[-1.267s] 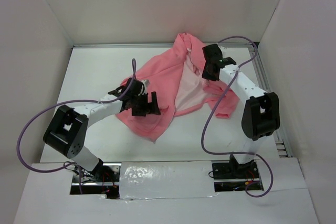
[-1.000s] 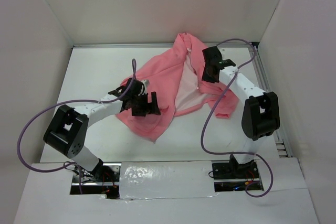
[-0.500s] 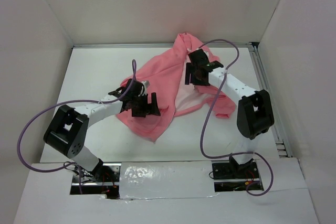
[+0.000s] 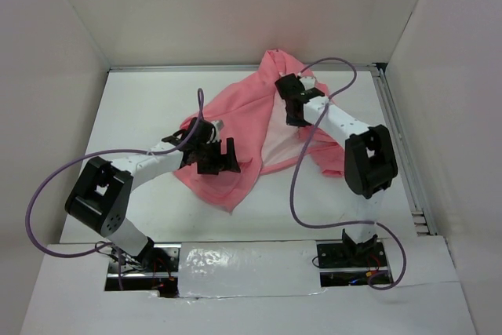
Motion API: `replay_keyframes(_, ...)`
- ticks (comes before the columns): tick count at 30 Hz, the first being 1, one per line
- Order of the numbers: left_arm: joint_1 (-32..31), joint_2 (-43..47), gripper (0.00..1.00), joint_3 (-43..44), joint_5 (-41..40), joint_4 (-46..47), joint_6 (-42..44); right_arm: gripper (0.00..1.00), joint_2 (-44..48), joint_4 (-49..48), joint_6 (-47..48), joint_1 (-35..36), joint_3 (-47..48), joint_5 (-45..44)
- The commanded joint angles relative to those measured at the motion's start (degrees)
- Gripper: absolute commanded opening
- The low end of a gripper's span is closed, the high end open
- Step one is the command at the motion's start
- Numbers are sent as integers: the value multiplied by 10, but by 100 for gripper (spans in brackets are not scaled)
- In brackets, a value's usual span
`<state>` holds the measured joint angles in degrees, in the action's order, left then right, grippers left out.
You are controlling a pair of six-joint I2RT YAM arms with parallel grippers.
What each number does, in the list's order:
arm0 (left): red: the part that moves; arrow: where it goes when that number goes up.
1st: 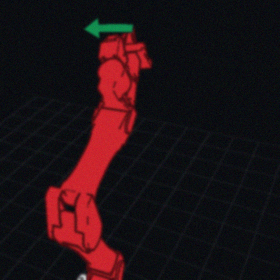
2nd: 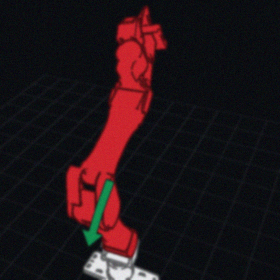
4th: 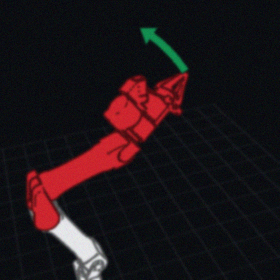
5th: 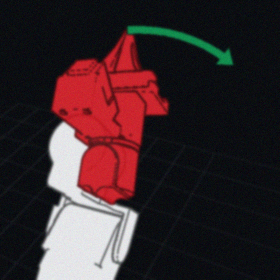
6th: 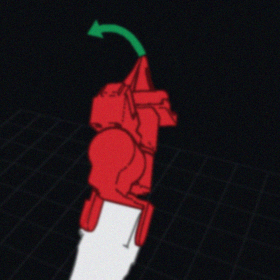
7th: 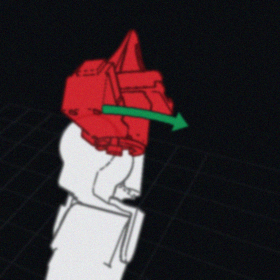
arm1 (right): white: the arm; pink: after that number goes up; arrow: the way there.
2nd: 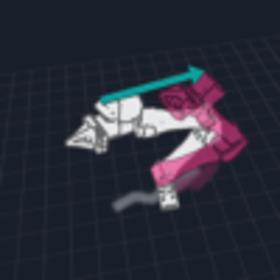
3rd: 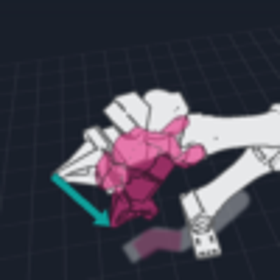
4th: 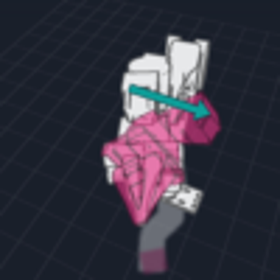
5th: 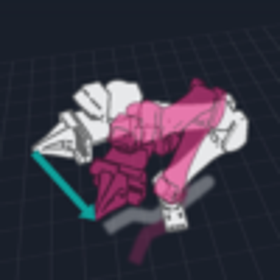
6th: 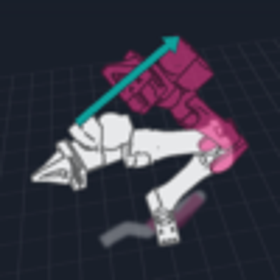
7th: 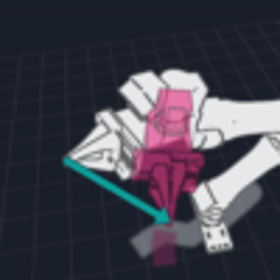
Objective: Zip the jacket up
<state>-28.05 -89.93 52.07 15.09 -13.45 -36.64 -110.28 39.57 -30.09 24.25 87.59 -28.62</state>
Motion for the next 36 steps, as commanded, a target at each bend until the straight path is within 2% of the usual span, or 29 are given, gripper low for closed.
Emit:
replay_keyframes(1,-2,-12,99,5,-1,23,-8,0,132,38,34,31,-7,-13)
replay_keyframes(6,-6,-28,99,3,4,37,-20,0,211,96,82,119,-63,94)
replay_keyframes(7,-6,-31,99,3,5,33,-22,4,223,93,83,157,-100,108)
replay_keyframes(9,-6,-31,99,0,-1,30,-29,6,221,69,72,189,-159,143)
replay_keyframes(12,-6,-24,99,-8,-11,21,-35,10,185,18,44,250,-231,194)
replay_keyframes(13,-7,-22,99,-10,-11,20,-37,15,175,-2,33,262,-245,180)
replay_keyframes(14,-6,-19,99,-13,-9,19,-36,26,164,-5,6,272,-257,172)
replay_keyframes(16,-6,-15,99,-14,-8,15,-38,32,150,-14,-27,294,-262,164)
replay_keyframes(19,-6,-4,99,-15,-9,11,-38,61,201,-50,-41,322,-282,161)
replay_keyframes(22,-8,7,99,-14,-3,8,-38,80,311,-86,-48,338,-307,164)
replay_keyframes(27,-14,33,99,-10,-2,4,-35,80,424,-126,-66,302,-370,191)
replay_keyframes(28,-19,39,99,-8,-7,-4,-35,78,452,-135,-63,273,-398,208)
replay_keyframes(30,-27,46,99,-3,-12,-11,-32,77,470,-150,-50,249,-419,242)
replay_keyframes(36,-50,78,99,3,-20,-12,-15,77,456,-141,-32,194,-452,251)
